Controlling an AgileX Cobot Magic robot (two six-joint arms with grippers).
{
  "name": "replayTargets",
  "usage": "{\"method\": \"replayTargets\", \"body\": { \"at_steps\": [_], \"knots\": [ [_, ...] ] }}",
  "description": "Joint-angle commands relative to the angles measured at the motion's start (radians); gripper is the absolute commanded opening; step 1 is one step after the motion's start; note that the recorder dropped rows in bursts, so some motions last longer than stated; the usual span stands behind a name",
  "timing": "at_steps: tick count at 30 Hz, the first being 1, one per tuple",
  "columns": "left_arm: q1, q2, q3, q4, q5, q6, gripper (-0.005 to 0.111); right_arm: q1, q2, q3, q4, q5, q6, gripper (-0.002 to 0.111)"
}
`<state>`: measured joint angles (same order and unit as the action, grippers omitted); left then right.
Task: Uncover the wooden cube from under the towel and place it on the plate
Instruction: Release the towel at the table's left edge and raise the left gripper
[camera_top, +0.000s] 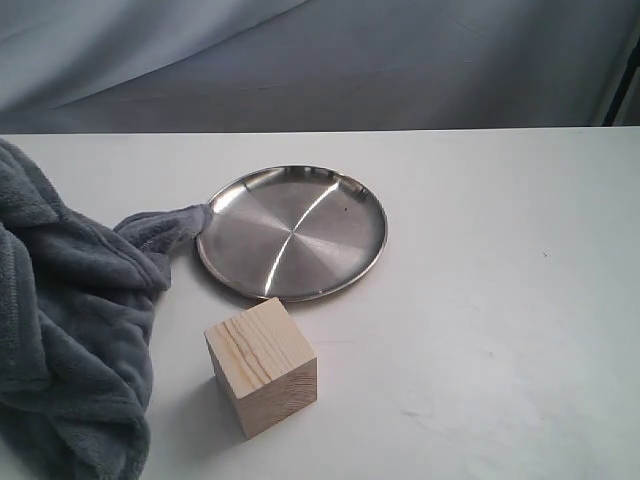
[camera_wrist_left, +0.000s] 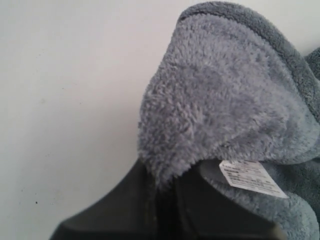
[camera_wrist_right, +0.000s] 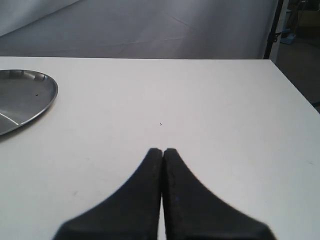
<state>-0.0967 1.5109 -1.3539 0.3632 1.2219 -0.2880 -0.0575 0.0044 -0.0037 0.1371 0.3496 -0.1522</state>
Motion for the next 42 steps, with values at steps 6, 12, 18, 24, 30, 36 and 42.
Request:
{"method": "replayTargets", "body": {
  "at_steps": [6, 12, 18, 24, 30, 36, 42],
  "knots": [
    [0.124, -0.01, 0.0, 0.029, -0.001, 0.001, 0.0, -0.002, -0.004, 0.004, 0.007, 0.0, 0.003, 0.0],
    [0.133, -0.008, 0.0, 0.038, -0.001, 0.001, 0.0, -0.002, -0.004, 0.004, 0.007, 0.0, 0.003, 0.0],
    [0.133, -0.008, 0.0, -0.031, -0.001, 0.002, 0.0, -0.002, -0.004, 0.004, 0.007, 0.0, 0.003, 0.0],
    [0.131, 0.031, 0.004, -0.263, -0.004, 0.187, 0.0, -0.002, -0.004, 0.004, 0.007, 0.0, 0.003, 0.0],
    [0.131, 0.096, 0.055, -0.402, -0.078, 0.296, 0.0, -0.002, -0.004, 0.004, 0.007, 0.0, 0.003, 0.0],
    [0.127, 0.14, 0.098, -0.438, -0.103, 0.327, 0.003, -0.002, -0.004, 0.004, 0.007, 0.0, 0.003, 0.0],
    [0.127, 0.202, 0.13, -0.459, -0.144, 0.359, 0.015, -0.002, -0.004, 0.004, 0.007, 0.0, 0.003, 0.0]
  ]
}}
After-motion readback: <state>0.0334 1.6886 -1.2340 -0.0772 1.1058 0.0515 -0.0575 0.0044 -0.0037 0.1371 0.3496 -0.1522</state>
